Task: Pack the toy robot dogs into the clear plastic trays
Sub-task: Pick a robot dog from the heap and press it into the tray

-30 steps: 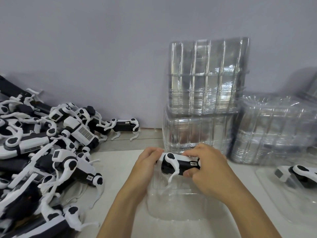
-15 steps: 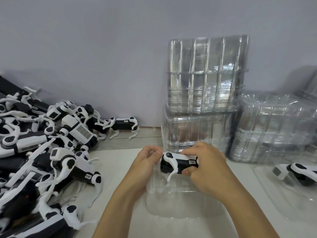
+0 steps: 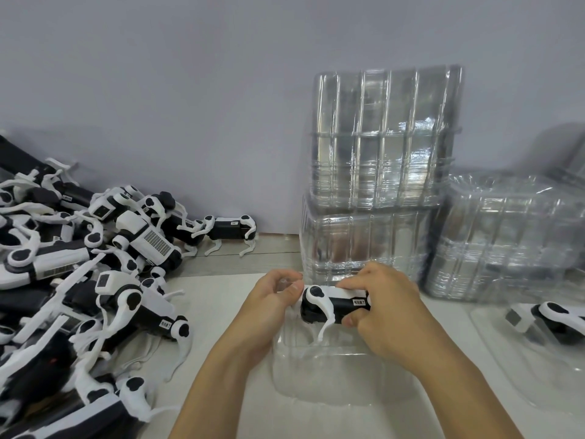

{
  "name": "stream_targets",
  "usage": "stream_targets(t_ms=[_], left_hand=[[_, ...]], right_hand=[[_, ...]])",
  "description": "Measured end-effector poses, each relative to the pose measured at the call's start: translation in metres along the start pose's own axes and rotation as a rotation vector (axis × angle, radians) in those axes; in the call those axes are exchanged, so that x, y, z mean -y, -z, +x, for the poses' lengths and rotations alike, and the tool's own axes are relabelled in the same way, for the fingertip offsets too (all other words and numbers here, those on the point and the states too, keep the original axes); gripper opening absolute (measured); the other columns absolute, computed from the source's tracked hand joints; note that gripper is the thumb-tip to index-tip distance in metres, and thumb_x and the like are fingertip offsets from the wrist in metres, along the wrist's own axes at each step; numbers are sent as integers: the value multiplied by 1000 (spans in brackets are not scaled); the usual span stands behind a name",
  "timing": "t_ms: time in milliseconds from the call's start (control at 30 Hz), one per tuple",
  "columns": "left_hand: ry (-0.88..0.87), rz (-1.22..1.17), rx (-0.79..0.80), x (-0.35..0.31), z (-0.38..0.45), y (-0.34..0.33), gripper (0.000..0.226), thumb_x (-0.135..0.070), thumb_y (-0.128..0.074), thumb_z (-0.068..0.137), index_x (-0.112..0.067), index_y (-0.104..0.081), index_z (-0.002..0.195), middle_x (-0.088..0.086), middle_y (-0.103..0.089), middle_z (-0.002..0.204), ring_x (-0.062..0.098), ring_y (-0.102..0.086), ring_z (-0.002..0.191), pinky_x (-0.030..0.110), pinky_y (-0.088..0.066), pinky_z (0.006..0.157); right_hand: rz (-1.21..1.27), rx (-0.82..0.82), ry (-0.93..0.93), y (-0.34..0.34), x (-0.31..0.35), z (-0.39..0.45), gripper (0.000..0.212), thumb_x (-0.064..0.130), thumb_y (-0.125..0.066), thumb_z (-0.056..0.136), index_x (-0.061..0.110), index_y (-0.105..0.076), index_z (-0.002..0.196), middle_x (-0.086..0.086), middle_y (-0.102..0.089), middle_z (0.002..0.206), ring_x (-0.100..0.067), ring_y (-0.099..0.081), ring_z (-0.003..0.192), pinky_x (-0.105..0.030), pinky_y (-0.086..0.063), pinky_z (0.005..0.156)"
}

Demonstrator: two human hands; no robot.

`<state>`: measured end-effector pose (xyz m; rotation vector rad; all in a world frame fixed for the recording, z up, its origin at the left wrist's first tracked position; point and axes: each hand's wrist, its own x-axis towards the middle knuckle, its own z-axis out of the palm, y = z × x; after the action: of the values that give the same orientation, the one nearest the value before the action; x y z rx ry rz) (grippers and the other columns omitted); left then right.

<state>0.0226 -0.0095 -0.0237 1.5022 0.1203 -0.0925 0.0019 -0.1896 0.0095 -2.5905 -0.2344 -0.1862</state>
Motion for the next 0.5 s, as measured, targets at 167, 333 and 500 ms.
stream_targets(t_ms=[167,333,500], left_hand=[[43,-113,-4,-1,-1,2,13,-6,-61,96,-10,-71,104,4,-67,95,20,-66,86,39,-53,84],[99,-218,51,-5,-3,4,19,-15,-56,98,-8,-72,102,12,-75,94,23,-72,77,34,-55,65],[86,-203,30,-3,-4,4,29,-15,-47,102,-6,-74,104,21,-74,108,29,-71,90,40,-55,78]], right_hand=[[9,13,5,1,-1,1,28,12,-77,81,28,-75,104,8,-52,101,-13,-45,95,-35,-38,94],[131,34,2,6,-5,0,22,14,-80,80,30,-76,95,10,-54,97,-8,-48,89,-32,-41,84],[224,44,18,11,-8,1,29,12,-81,79,37,-74,91,12,-57,95,-2,-53,86,-16,-36,68]])
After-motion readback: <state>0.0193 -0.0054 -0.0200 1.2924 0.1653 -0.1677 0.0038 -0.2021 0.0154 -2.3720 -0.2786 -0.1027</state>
